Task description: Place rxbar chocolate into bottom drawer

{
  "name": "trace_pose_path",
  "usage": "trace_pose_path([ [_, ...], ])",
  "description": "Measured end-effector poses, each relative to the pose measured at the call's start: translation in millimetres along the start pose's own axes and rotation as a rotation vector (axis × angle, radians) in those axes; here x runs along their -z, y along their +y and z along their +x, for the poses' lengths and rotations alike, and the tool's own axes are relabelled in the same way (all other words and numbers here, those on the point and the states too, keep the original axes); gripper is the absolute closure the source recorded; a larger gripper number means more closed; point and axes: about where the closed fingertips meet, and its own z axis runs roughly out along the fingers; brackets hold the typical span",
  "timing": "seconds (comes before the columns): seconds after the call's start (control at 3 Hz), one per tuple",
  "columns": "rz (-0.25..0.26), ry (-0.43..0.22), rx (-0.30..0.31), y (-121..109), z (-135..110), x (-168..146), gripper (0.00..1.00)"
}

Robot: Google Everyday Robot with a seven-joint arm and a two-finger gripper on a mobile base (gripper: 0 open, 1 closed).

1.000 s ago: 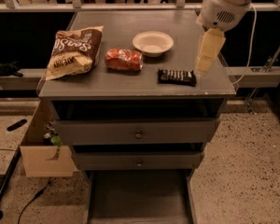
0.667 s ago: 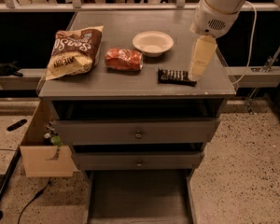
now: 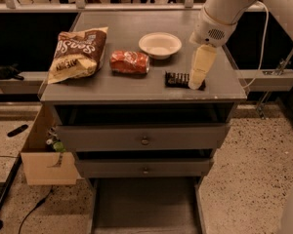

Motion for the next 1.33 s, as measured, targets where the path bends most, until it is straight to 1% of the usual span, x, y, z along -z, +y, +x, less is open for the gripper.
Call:
trace_pose_path([
  [0.33, -0.008, -0.036, 0.02, -14, -5, -6, 0.0],
  [0.67, -0.011, -0.032, -0.002, -16, 9, -16, 0.0],
  [1.33, -0.034, -0.028, -0.005, -28, 7, -33, 0.0],
])
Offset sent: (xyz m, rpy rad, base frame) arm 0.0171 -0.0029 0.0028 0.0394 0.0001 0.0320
